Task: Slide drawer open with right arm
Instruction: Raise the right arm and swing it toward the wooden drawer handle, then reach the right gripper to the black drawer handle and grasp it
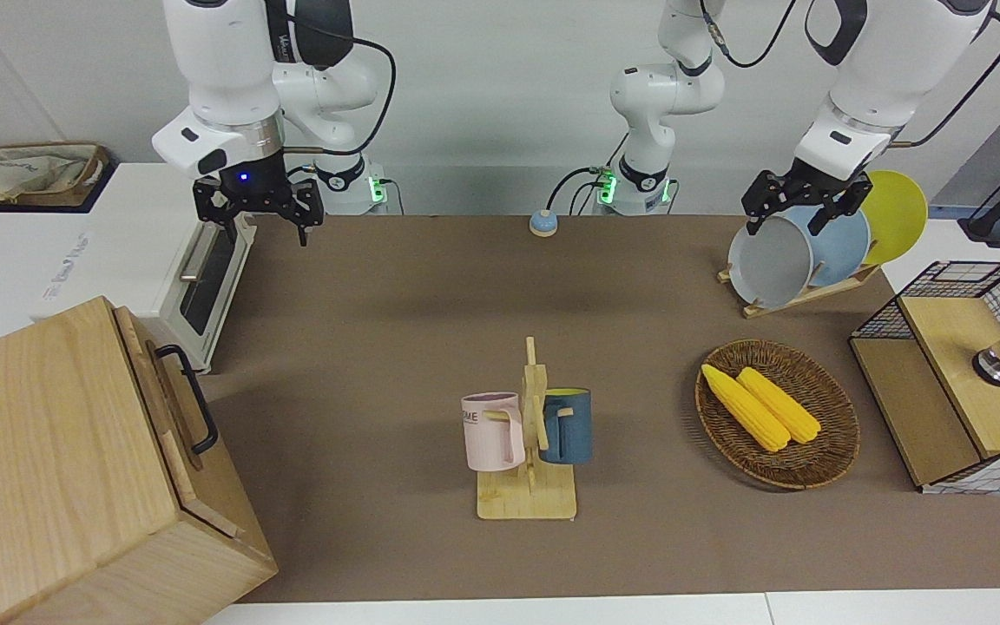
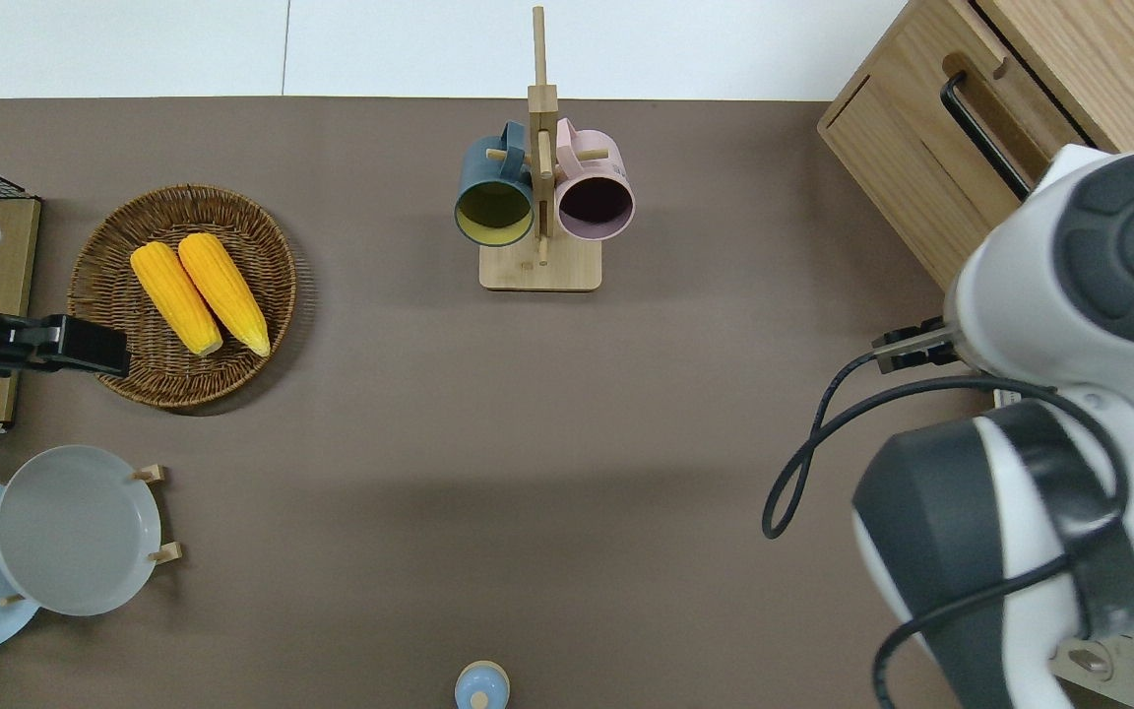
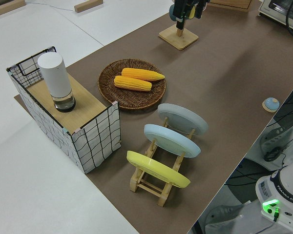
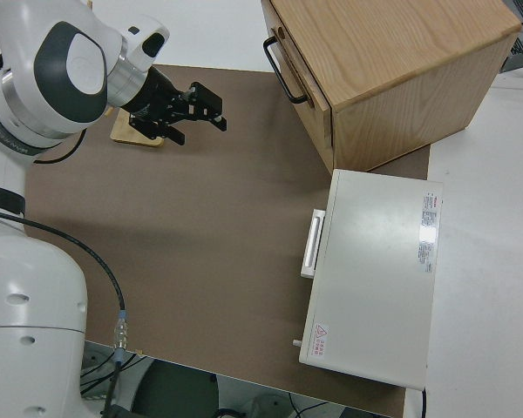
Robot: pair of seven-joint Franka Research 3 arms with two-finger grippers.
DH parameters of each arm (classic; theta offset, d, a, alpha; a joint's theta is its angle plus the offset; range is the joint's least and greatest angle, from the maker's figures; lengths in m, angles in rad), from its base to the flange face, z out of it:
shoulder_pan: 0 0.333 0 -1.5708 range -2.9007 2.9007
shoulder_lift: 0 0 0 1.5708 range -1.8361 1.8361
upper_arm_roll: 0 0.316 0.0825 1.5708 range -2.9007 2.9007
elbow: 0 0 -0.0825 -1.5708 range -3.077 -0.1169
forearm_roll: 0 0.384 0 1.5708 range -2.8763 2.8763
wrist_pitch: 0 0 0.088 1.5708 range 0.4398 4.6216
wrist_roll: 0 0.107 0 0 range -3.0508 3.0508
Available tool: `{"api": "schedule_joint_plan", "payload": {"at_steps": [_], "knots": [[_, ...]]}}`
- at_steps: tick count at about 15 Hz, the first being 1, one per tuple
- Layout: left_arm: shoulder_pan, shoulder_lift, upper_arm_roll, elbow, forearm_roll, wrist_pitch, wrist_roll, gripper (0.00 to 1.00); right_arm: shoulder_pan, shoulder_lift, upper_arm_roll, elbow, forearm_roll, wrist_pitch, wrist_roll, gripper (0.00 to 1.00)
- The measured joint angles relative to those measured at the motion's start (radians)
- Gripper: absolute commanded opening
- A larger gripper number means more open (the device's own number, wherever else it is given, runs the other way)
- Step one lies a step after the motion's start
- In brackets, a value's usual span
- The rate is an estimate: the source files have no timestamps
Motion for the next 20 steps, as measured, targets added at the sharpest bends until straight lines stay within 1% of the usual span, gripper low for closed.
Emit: {"api": "schedule_joint_plan", "payload": {"at_steps": [3,9,13,15,18,19,20], "knots": [[0.0,0.0,0.0,0.0,0.0,0.0,0.0,0.99,0.062,0.029,0.002,0.0,-0.131,-0.008,0.008,0.985],[0.0,0.0,0.0,0.0,0.0,0.0,0.0,0.99,0.085,0.098,0.001,0.0,-0.334,-0.006,0.015,0.987],[0.0,0.0,0.0,0.0,0.0,0.0,0.0,0.99,0.146,0.174,0.002,-0.001,-0.538,-0.005,0.053,0.985],[0.0,0.0,0.0,0.0,0.0,0.0,0.0,0.99,0.163,0.206,0.002,-0.002,-0.632,-0.001,0.075,0.985],[0.0,0.0,0.0,0.0,0.0,0.0,0.0,0.99,0.169,0.253,0.0,-0.014,-0.773,0.047,0.112,0.985],[0.0,0.0,0.0,0.0,0.0,0.0,0.0,0.99,0.169,0.273,-0.007,-0.025,-0.833,0.075,0.137,0.985],[0.0,0.0,0.0,0.0,0.0,0.0,0.0,0.99,0.168,0.285,-0.01,-0.03,-0.87,0.085,0.157,0.985]]}}
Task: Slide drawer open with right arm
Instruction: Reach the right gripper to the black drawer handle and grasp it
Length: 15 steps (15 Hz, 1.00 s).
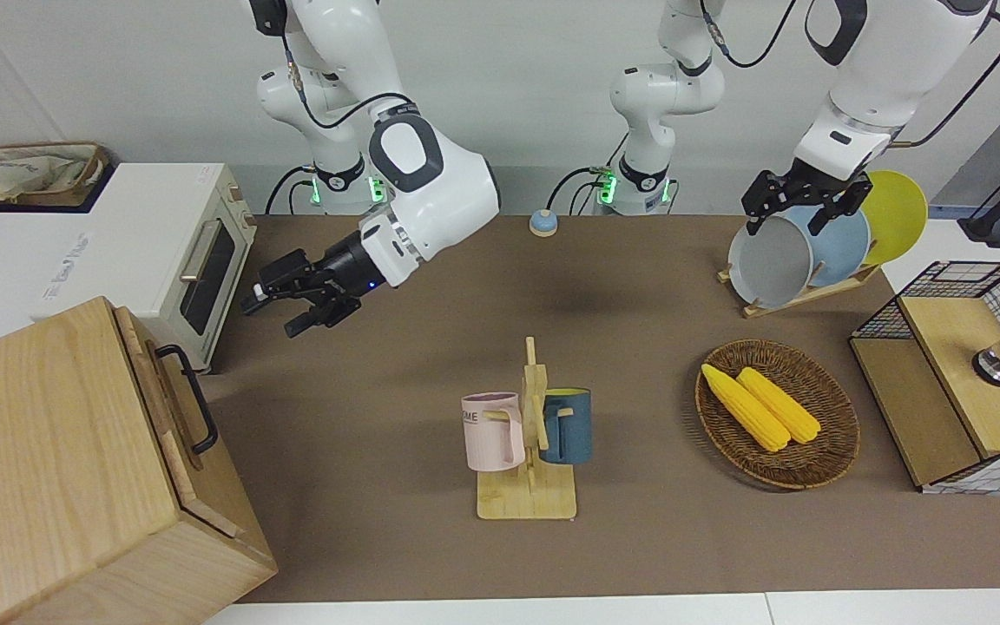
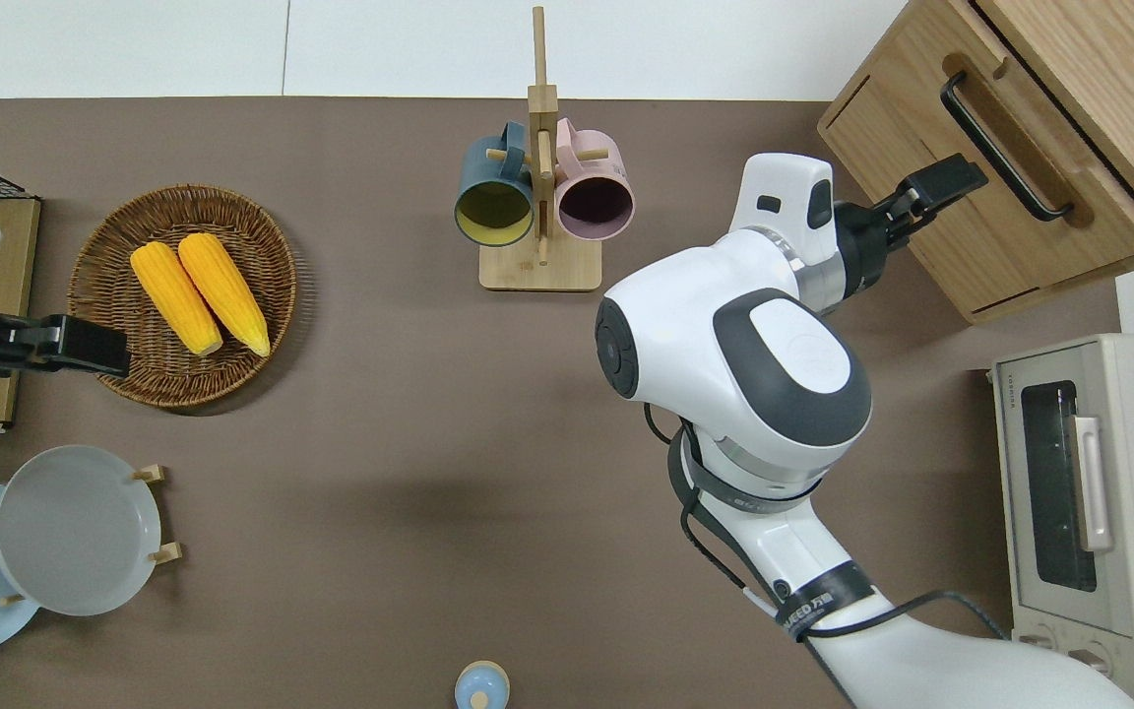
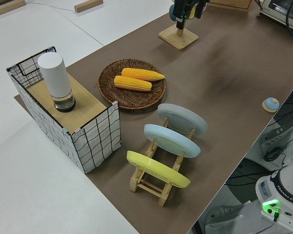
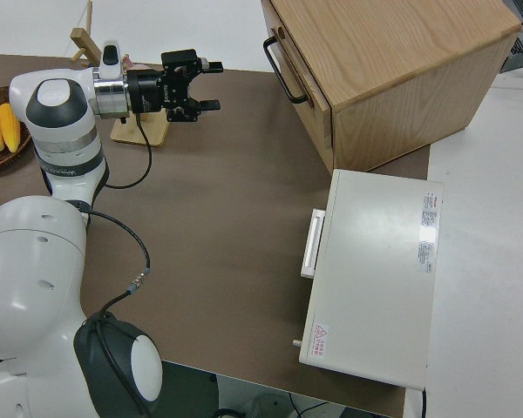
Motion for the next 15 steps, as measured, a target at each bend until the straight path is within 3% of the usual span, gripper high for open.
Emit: {"api": "schedule_joint_plan", "payload": {"at_steps": [5,10,15], "knots": [[0.0,0.0,0.0,0.0,0.0,0.0,0.0,0.99,-0.004,0.077,-0.018,-0.012,-0.149,0.02,0.156,0.983],[0.0,0.0,0.0,0.0,0.0,0.0,0.0,0.99,-0.019,0.114,-0.104,-0.012,-0.211,0.169,0.214,0.983],[0.0,0.0,0.0,0.0,0.0,0.0,0.0,0.99,-0.085,0.122,-0.112,-0.012,-0.331,0.275,0.233,0.979]]}}
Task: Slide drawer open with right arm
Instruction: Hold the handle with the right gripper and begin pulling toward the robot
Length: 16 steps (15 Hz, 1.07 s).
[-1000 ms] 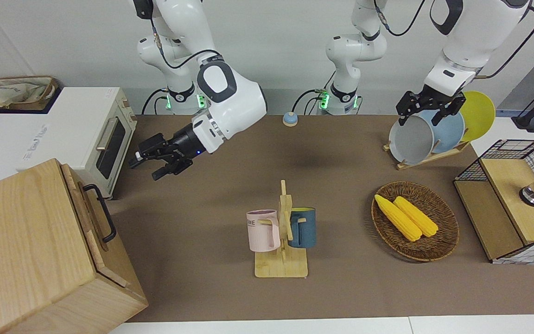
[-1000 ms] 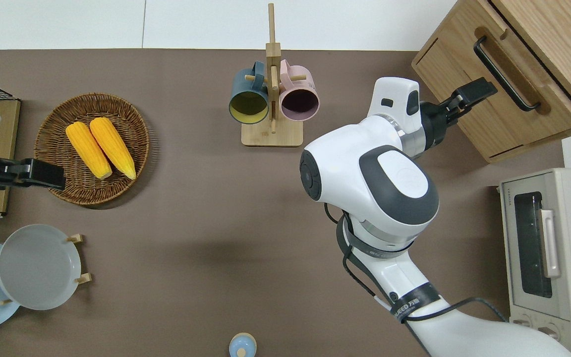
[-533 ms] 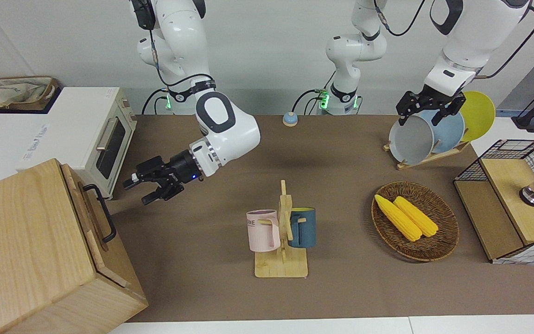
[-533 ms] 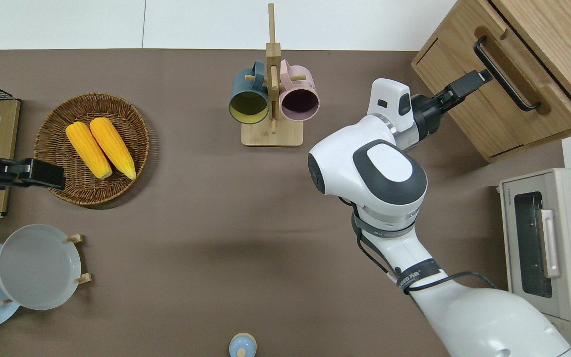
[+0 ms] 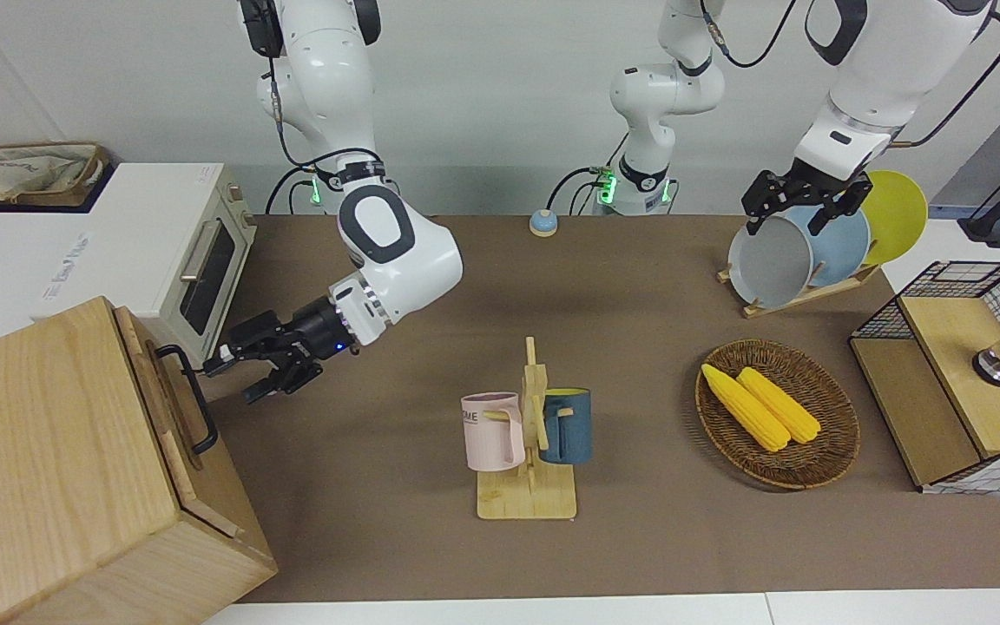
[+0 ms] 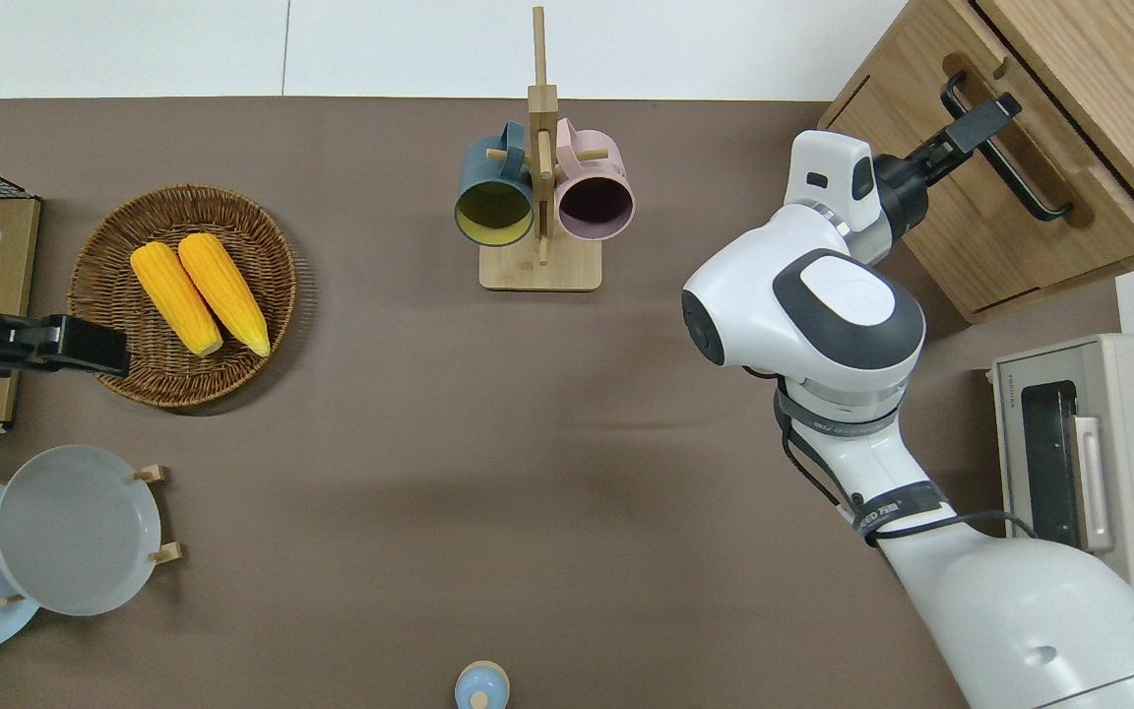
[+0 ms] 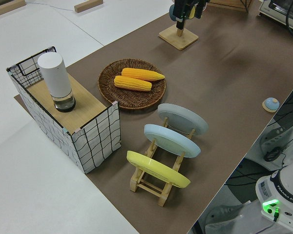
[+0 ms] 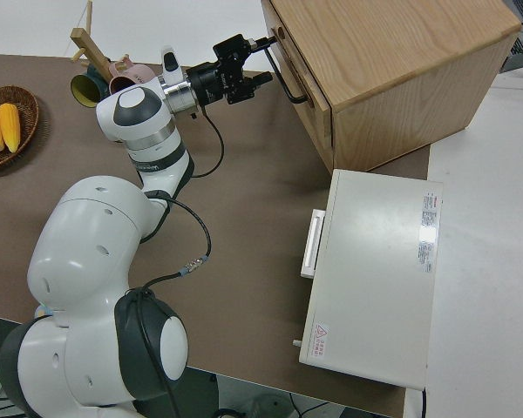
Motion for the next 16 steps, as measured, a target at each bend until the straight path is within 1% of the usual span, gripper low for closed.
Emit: {"api": "schedule_joint_plan", "payload": {"at_steps": [2,3,4,6,7,8,9,14,16], "knots": [[0.0,0.0,0.0,0.0,0.0,0.0,0.0,0.99,-0.013,0.01,0.0,0.0,-0.05,0.009,0.007,0.973],[0.0,0.0,0.0,0.0,0.0,0.0,0.0,0.99,-0.014,0.017,0.0,-0.001,-0.073,0.01,0.01,0.938],[0.0,0.0,0.0,0.0,0.0,0.0,0.0,0.99,-0.014,0.024,0.001,-0.001,-0.096,0.01,0.016,0.79],[0.0,0.0,0.0,0.0,0.0,0.0,0.0,0.99,-0.012,0.035,0.003,-0.001,-0.117,0.01,0.025,0.36],[0.0,0.0,0.0,0.0,0.0,0.0,0.0,0.99,-0.011,0.038,0.003,-0.001,-0.125,0.01,0.025,0.177],[0.0,0.0,0.0,0.0,0.0,0.0,0.0,0.99,-0.01,0.041,0.003,-0.001,-0.133,0.01,0.025,0.035],[0.0,0.0,0.0,0.0,0.0,0.0,0.0,0.99,-0.01,0.043,0.003,-0.001,-0.144,0.01,0.025,0.001],[0.0,0.0,0.0,0.0,0.0,0.0,0.0,0.99,-0.011,0.049,0.001,-0.011,-0.157,0.01,0.026,0.0],[0.0,0.0,0.0,0.0,0.0,0.0,0.0,0.99,-0.011,0.05,0.001,-0.01,-0.161,0.008,0.048,0.0]]}}
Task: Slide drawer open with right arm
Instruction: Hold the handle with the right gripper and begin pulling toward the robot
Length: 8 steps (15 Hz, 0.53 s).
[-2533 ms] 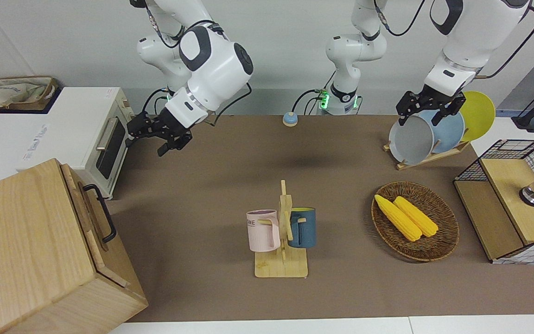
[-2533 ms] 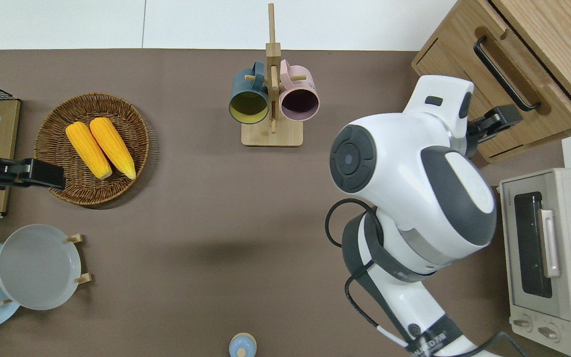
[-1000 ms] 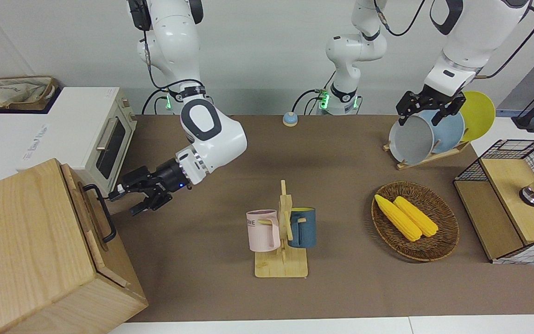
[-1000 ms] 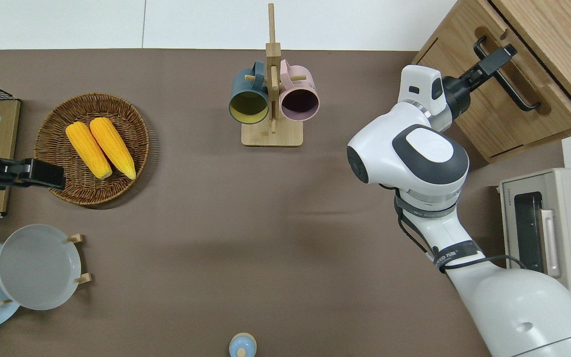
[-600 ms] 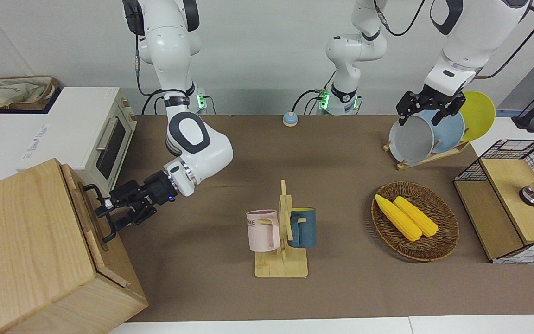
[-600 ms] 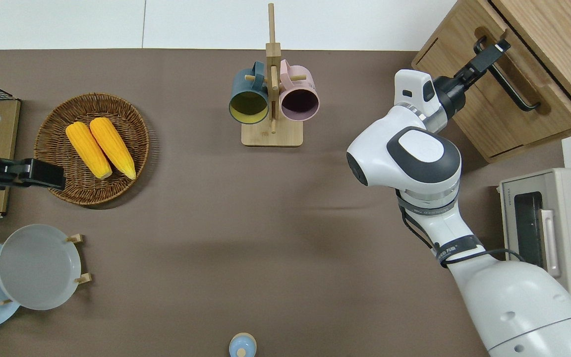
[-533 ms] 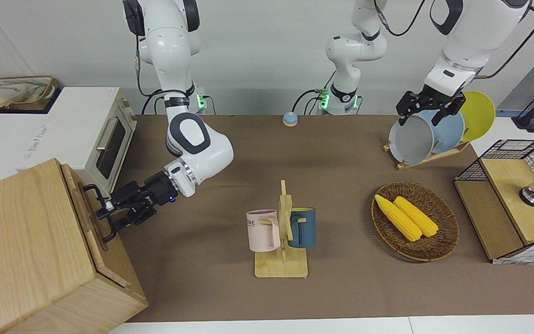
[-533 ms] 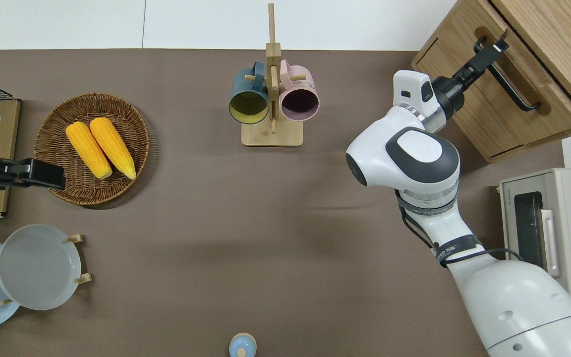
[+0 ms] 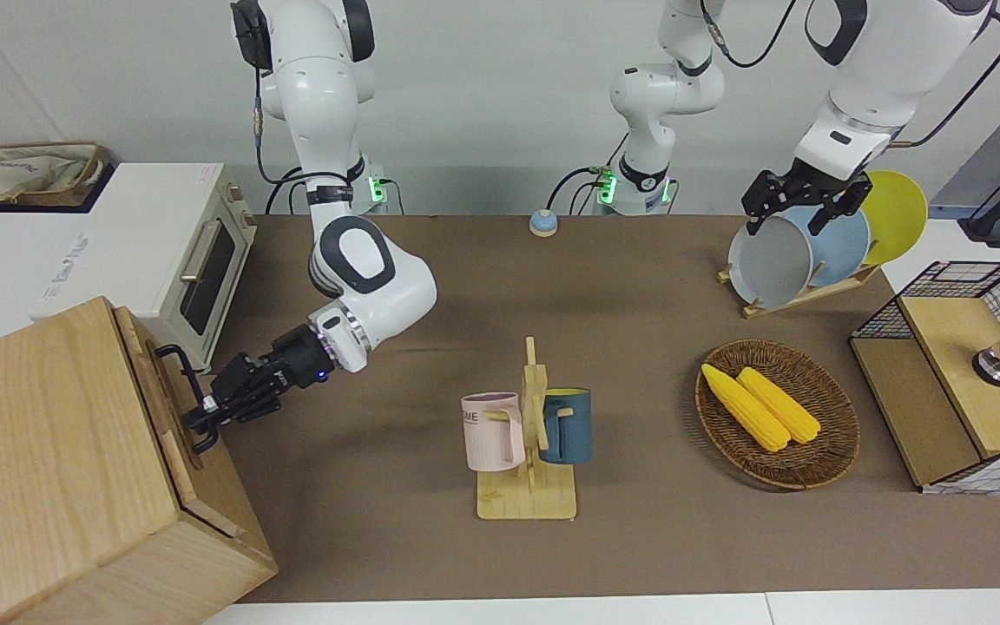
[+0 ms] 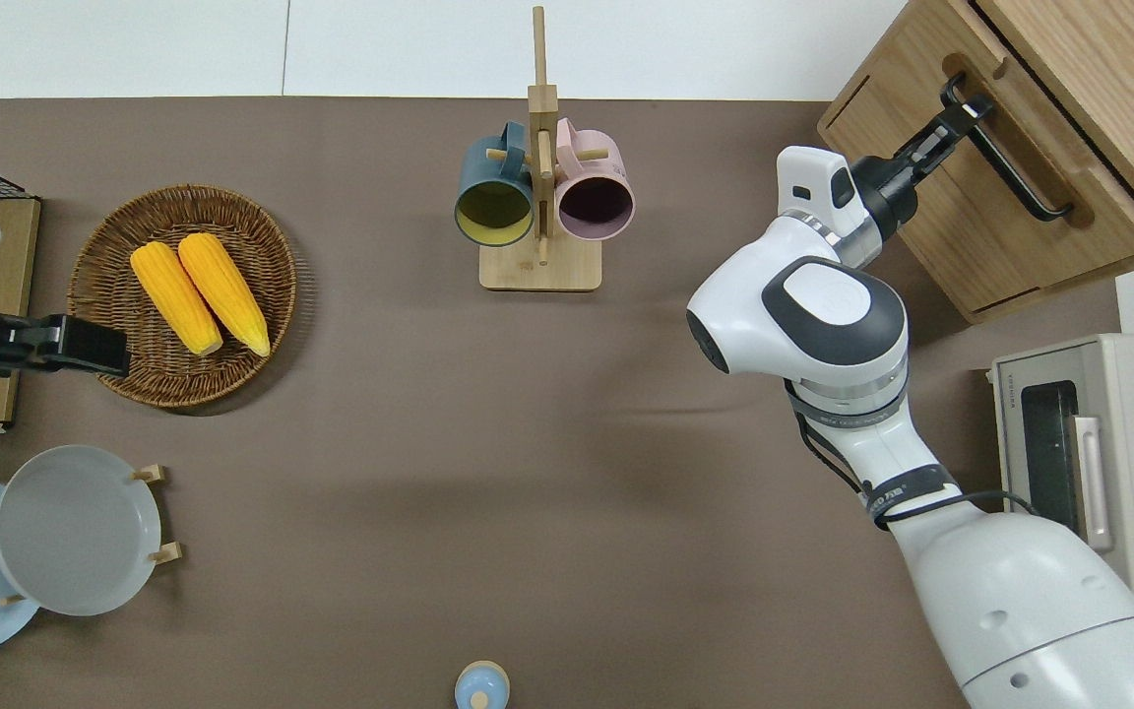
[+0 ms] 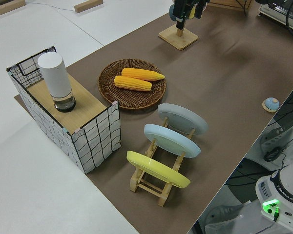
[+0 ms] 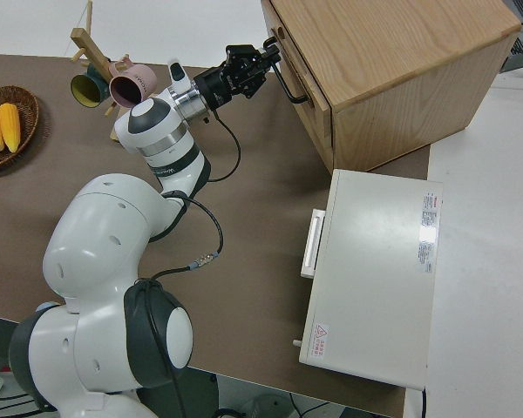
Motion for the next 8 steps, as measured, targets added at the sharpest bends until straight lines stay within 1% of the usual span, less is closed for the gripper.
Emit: {"api": "schedule_joint_plan", "payload": {"at_steps": [5,6,8], "knots": [[0.0,0.0,0.0,0.0,0.0,0.0,0.0,0.99,0.005,0.0,0.0,-0.001,0.0,-0.005,0.0,0.0],[0.0,0.0,0.0,0.0,0.0,0.0,0.0,0.99,0.009,0.0,0.0,-0.003,0.0,-0.012,0.001,0.0],[0.0,0.0,0.0,0.0,0.0,0.0,0.0,0.99,0.029,0.0,0.002,-0.01,0.007,-0.049,0.005,0.0]]}}
